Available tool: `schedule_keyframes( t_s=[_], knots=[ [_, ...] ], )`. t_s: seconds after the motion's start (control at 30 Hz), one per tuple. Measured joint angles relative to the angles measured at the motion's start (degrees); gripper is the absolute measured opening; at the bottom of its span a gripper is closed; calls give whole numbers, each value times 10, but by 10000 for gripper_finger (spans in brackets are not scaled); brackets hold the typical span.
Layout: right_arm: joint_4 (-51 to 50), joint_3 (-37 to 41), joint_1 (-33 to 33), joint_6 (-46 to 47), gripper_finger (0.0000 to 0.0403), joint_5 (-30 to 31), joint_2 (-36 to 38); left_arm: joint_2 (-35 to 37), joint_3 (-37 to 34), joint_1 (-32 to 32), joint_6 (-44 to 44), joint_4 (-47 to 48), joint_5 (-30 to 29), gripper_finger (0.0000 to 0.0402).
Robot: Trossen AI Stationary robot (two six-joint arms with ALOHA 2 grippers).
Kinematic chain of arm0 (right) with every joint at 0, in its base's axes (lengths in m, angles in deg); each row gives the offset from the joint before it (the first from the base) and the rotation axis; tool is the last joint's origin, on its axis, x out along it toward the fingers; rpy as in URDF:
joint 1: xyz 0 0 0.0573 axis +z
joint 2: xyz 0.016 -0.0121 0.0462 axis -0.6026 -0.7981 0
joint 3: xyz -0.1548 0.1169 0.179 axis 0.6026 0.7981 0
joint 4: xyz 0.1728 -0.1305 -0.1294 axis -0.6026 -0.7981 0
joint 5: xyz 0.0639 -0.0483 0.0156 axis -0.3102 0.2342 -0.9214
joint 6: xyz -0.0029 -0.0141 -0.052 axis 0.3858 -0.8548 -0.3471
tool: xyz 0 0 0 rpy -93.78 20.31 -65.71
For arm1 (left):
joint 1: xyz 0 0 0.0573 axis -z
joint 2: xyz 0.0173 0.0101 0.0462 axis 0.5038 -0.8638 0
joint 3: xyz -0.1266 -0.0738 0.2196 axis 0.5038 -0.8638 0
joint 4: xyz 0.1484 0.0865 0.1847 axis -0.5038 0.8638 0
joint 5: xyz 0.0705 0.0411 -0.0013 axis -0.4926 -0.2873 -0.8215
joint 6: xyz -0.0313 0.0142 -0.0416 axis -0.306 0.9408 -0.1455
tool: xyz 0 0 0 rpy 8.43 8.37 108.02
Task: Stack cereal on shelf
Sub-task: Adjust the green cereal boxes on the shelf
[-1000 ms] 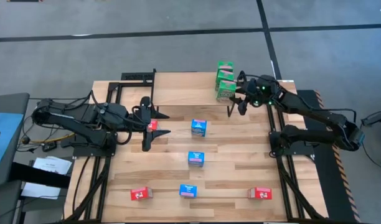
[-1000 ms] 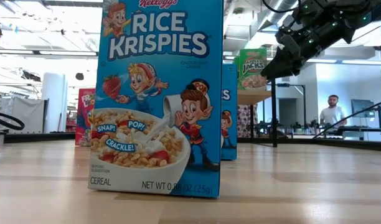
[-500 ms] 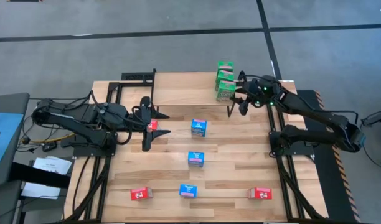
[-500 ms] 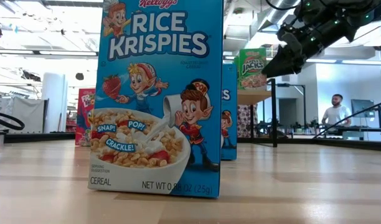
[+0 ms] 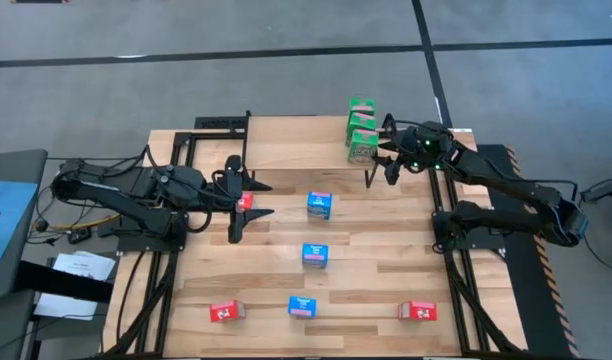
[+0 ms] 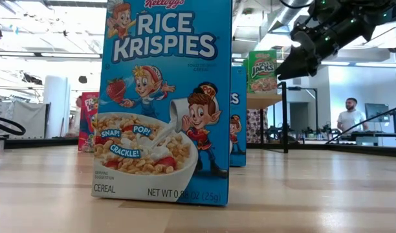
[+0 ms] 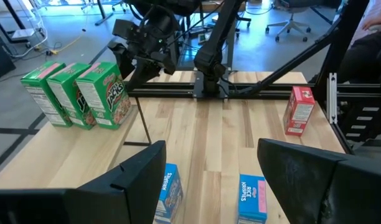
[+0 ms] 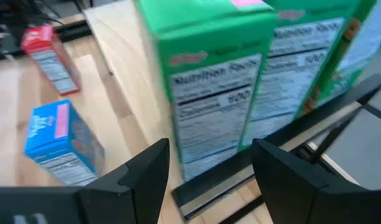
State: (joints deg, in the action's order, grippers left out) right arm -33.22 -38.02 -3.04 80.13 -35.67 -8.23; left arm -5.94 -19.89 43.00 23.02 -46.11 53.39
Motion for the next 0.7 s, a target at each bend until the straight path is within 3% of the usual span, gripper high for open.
schedule_keyframes(
  t_s=[0.7],
  knots=[
    [-45, 0, 32, 62, 250, 2, 18, 0, 0, 0, 11, 0, 0, 242]
  ],
)
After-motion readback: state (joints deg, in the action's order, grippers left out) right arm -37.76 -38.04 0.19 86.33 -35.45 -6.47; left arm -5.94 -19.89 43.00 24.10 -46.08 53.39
